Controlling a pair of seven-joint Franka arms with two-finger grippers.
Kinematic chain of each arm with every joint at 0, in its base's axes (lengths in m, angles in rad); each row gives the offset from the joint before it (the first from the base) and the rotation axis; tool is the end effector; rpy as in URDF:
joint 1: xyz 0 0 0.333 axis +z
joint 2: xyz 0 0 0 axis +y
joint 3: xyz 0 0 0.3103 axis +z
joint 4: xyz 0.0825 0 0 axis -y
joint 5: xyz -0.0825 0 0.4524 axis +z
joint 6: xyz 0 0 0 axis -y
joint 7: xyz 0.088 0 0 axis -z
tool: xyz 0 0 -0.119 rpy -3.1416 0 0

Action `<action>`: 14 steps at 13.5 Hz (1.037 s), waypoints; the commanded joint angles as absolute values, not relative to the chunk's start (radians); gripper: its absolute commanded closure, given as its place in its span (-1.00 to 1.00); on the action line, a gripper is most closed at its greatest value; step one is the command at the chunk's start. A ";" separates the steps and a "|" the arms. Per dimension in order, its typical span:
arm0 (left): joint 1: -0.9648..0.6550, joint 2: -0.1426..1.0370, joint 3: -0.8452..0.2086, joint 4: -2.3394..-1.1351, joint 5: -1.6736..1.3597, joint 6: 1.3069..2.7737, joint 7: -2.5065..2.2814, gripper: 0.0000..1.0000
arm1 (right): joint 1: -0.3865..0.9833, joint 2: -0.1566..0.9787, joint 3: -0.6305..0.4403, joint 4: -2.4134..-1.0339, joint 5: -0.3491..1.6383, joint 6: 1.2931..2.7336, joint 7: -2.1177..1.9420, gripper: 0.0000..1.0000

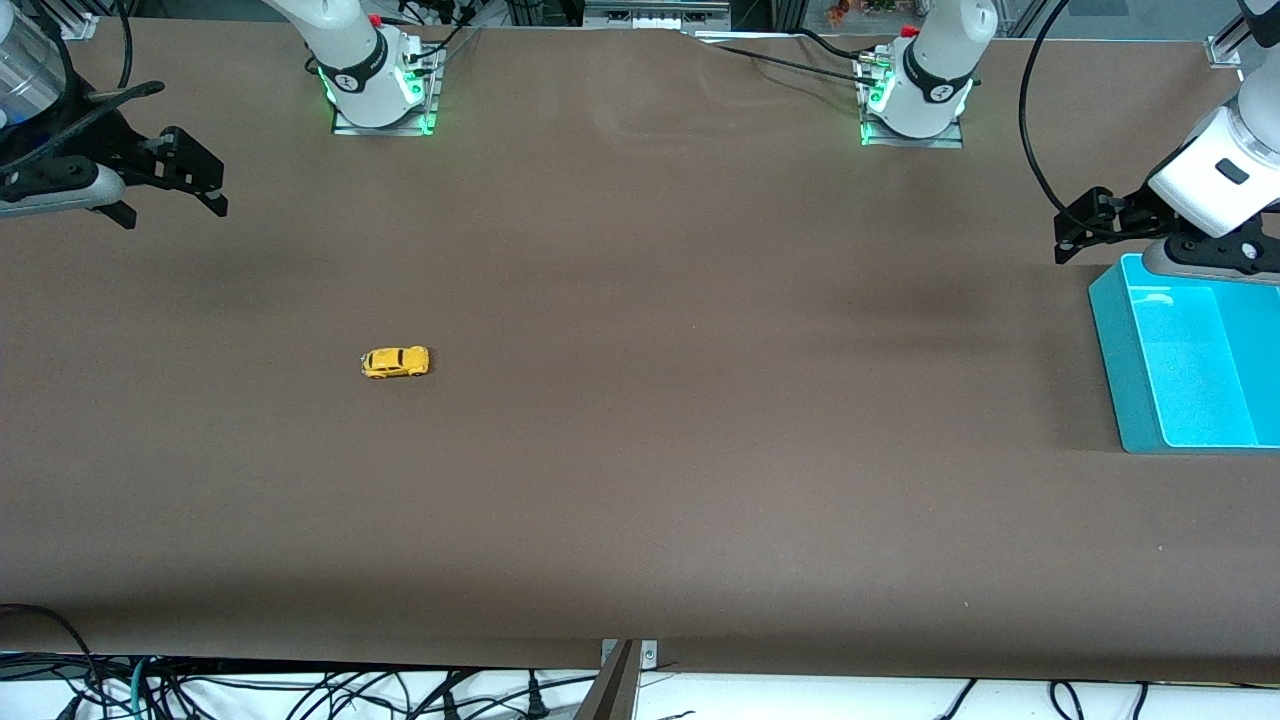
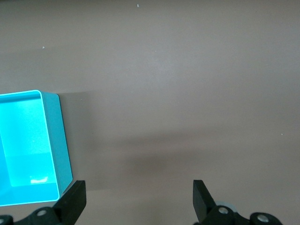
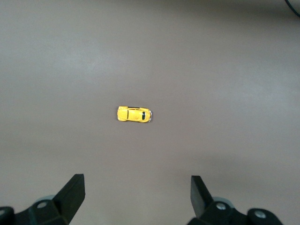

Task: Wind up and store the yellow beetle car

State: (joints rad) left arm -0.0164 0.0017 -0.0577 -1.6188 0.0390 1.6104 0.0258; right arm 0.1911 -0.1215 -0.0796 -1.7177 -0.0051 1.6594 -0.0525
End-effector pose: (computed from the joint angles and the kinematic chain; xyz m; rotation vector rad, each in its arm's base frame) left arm 0.6244 -0.0418 0.5833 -3.0985 0.1576 0.0142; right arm 0.5907 0.0632 0.6085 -3.1230 -0.2576 -0.0982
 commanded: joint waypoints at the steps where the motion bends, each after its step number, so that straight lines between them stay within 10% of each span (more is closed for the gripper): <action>1: -0.018 0.009 -0.057 -1.595 0.058 1.592 0.041 -1.00 | 0.201 -0.138 -0.086 -1.713 0.003 1.637 -0.045 -1.00; 14: -0.018 0.009 -0.057 -1.595 0.058 1.591 0.041 -1.00 | 0.201 -0.141 -0.086 -1.736 -0.002 1.640 -0.046 -1.00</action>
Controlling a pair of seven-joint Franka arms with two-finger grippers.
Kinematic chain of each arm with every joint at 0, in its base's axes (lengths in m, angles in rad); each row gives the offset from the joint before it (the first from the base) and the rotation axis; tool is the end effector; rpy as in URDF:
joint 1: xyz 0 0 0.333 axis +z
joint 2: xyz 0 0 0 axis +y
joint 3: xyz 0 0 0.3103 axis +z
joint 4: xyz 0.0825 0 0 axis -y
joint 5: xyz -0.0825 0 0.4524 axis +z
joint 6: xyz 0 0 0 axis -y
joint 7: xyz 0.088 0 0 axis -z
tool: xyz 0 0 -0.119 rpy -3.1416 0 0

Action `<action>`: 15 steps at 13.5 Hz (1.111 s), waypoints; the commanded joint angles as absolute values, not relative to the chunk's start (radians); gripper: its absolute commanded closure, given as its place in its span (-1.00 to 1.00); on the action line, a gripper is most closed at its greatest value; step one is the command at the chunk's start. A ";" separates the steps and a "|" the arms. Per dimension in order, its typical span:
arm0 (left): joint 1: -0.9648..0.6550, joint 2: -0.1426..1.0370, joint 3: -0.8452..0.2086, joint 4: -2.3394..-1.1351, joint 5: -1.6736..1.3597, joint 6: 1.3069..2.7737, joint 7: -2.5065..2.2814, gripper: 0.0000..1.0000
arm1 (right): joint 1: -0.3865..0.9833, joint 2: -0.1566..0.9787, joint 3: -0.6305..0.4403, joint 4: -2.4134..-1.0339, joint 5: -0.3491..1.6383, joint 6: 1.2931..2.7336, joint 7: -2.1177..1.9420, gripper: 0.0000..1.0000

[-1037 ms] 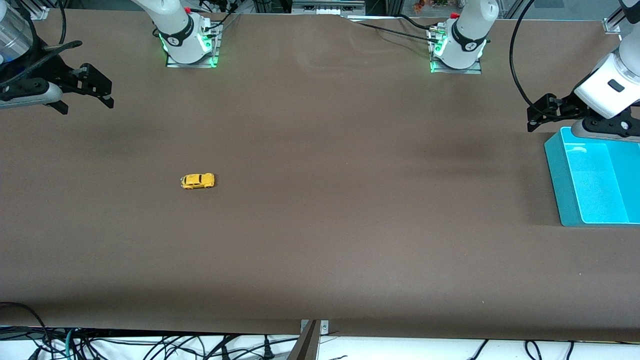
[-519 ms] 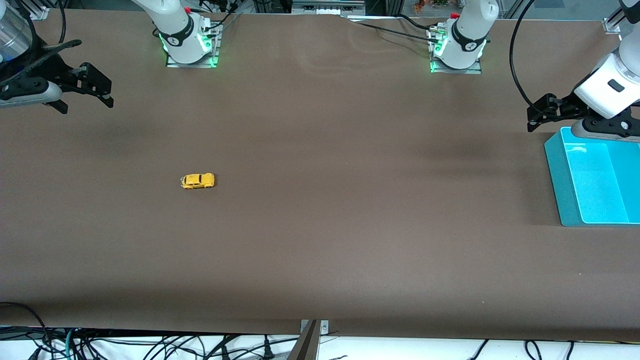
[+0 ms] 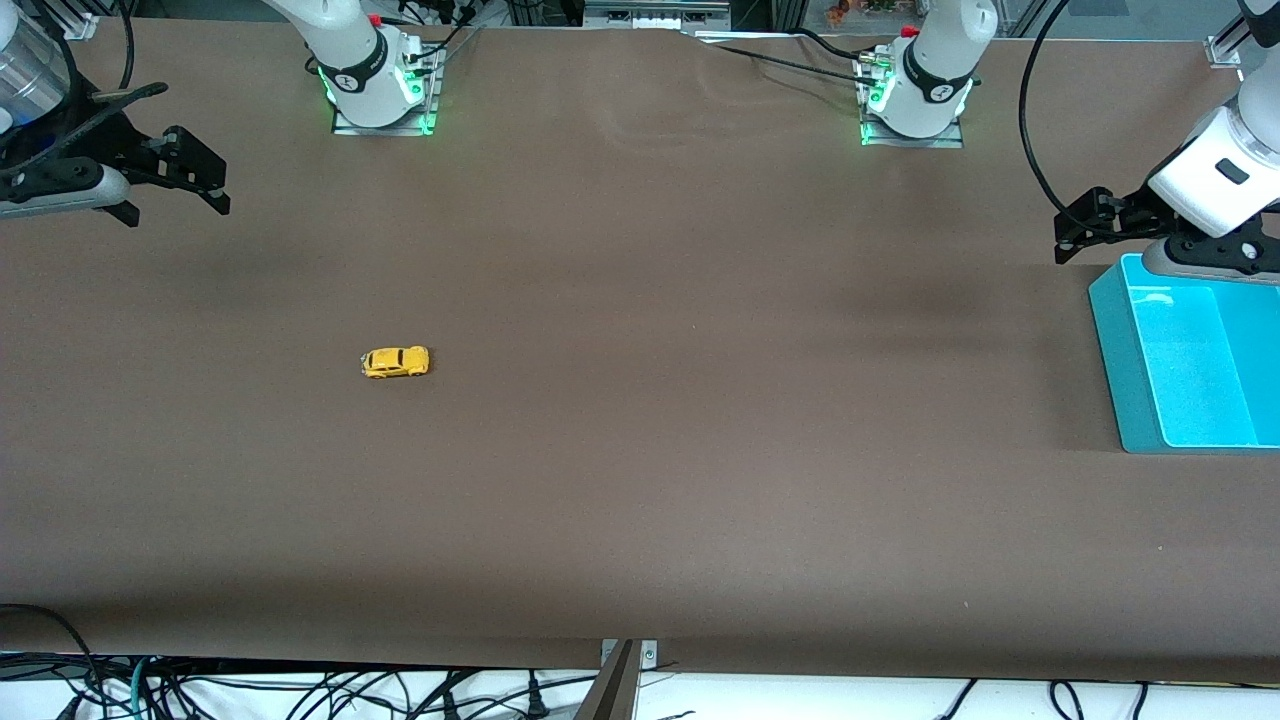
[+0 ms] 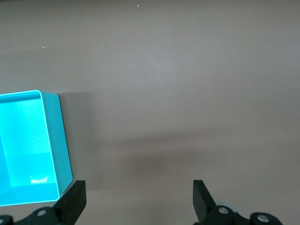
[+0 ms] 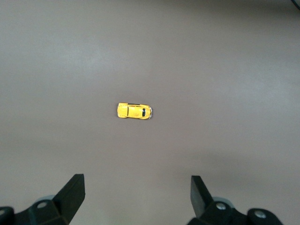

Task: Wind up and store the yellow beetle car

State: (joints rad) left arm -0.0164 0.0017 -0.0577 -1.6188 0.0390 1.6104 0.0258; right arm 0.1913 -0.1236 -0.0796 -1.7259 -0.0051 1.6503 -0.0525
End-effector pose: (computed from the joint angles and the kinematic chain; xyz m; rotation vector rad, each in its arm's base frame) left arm 0.6244 -0.0418 0.5833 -3.0985 0.1576 0.0142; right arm 0.5887 0.0631 0.6044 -3.1239 -0.2581 -0.0744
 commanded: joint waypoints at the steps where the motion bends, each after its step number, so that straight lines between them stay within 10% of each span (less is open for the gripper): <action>1: -0.018 0.009 -0.058 -1.595 0.058 1.592 0.041 -1.00 | 0.201 -0.141 -0.086 -1.743 -0.002 1.643 -0.045 -1.00; 15: -0.018 0.009 -0.057 -1.595 0.058 1.592 0.041 -1.00 | 0.201 -0.143 -0.089 -1.795 -0.002 1.701 -0.072 -1.00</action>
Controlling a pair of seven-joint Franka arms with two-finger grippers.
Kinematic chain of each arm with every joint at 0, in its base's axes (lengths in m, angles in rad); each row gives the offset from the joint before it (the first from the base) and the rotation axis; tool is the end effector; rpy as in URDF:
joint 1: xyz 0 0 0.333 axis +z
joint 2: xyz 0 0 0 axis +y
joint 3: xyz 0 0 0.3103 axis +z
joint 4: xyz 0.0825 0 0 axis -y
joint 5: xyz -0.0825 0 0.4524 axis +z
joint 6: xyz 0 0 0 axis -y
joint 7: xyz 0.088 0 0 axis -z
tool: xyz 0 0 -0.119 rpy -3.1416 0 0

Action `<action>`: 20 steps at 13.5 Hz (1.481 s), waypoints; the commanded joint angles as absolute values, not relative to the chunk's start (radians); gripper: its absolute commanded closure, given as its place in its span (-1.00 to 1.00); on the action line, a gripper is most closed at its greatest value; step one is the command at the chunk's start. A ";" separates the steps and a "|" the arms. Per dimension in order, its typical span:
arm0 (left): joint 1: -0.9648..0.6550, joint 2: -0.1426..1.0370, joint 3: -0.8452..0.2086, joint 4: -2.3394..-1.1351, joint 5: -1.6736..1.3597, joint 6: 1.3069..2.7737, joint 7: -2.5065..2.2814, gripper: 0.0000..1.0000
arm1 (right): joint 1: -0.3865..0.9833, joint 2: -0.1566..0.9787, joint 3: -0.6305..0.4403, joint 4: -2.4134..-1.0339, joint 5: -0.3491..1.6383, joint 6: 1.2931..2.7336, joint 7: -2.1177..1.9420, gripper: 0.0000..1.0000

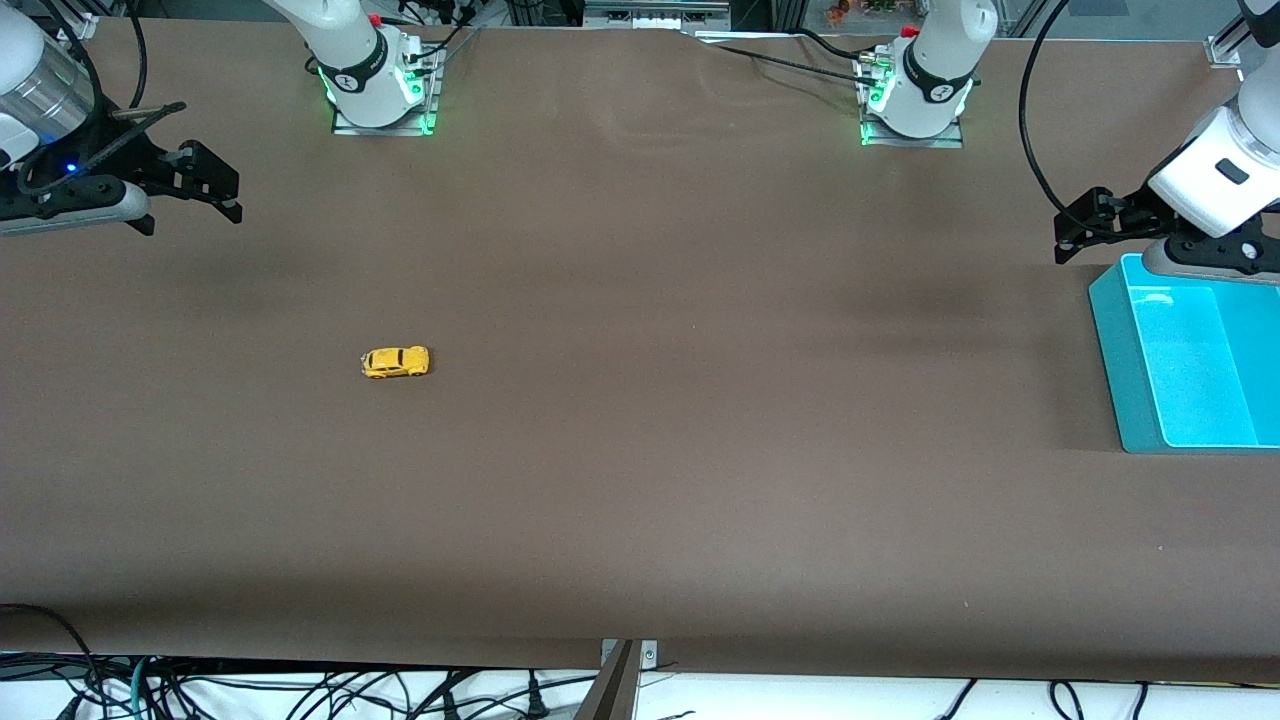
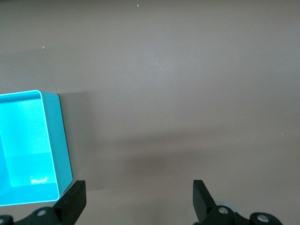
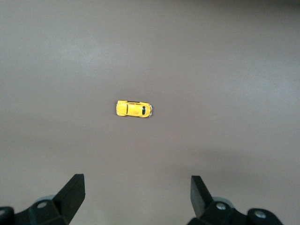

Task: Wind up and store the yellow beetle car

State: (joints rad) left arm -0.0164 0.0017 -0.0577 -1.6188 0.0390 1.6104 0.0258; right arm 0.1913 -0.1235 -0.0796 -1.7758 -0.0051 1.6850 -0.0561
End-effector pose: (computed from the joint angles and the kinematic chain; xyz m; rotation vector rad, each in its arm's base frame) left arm 0.6244 -0.0418 0.5833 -3.0985 0.1576 0.0142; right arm 0.5898 0.0635 0.5802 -3.1244 -0.2642 -0.0504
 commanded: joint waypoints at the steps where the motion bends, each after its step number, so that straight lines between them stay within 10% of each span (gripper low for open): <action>1: -0.018 0.009 -0.057 -1.595 0.058 1.592 0.041 -1.00 | 0.201 -0.143 -0.089 -1.795 -0.002 1.701 -0.072 -1.00; 20: -0.018 0.009 -0.057 -1.595 0.058 1.592 0.041 -1.00 | 0.199 -0.147 -0.089 -1.850 0.003 1.700 -0.074 -1.00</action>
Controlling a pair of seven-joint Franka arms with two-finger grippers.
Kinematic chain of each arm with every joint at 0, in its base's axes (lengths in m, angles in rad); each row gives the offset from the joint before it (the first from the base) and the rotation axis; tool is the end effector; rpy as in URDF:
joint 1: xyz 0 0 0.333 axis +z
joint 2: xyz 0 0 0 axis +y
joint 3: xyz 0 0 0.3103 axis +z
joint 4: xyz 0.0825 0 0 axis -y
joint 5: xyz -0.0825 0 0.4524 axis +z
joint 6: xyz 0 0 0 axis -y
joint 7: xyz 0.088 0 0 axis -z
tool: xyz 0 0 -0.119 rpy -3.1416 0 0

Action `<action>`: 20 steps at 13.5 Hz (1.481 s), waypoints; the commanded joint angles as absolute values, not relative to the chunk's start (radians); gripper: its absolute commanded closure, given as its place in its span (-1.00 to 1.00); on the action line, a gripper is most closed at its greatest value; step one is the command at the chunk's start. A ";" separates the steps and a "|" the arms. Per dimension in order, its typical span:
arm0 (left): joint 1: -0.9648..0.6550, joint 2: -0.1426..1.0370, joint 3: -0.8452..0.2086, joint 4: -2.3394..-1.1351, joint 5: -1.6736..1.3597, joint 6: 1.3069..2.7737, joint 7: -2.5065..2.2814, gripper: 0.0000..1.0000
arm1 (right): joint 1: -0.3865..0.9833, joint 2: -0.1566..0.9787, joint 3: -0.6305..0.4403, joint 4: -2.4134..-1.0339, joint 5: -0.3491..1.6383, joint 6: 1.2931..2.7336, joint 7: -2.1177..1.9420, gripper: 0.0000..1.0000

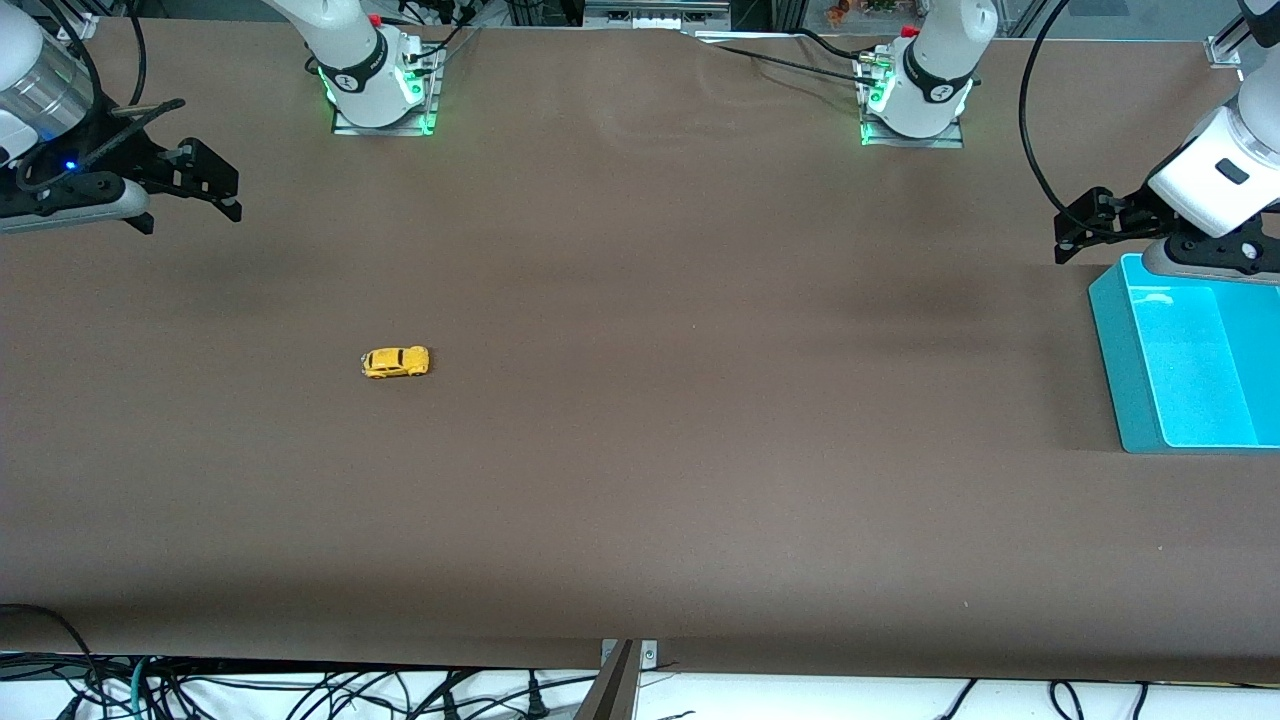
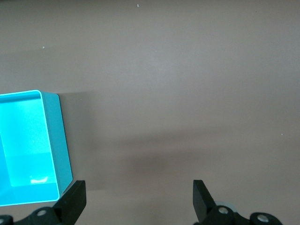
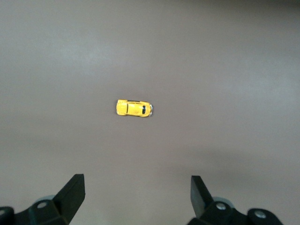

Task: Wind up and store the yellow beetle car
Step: 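Move the right gripper down over the yellow beetle car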

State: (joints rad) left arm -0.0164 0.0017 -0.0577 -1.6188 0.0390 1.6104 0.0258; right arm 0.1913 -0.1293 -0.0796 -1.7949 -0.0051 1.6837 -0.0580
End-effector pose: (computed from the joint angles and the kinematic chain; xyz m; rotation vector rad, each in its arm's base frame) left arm 0.6244 -0.0418 0.5833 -3.0985 0.1576 0.0142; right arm 0.5868 0.0632 0.5730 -3.1244 -0.2675 -0.0275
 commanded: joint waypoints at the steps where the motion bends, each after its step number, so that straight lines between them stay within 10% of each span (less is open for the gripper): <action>1: -0.018 0.009 -0.058 -1.595 0.058 1.592 0.041 -1.00 | 0.201 -0.138 -0.087 -1.870 0.006 1.719 -0.081 -1.00; 20: -0.018 0.009 -0.058 -1.595 0.058 1.592 0.041 -1.00 | 0.201 0.116 -0.005 -2.348 0.006 2.474 -1.037 -1.00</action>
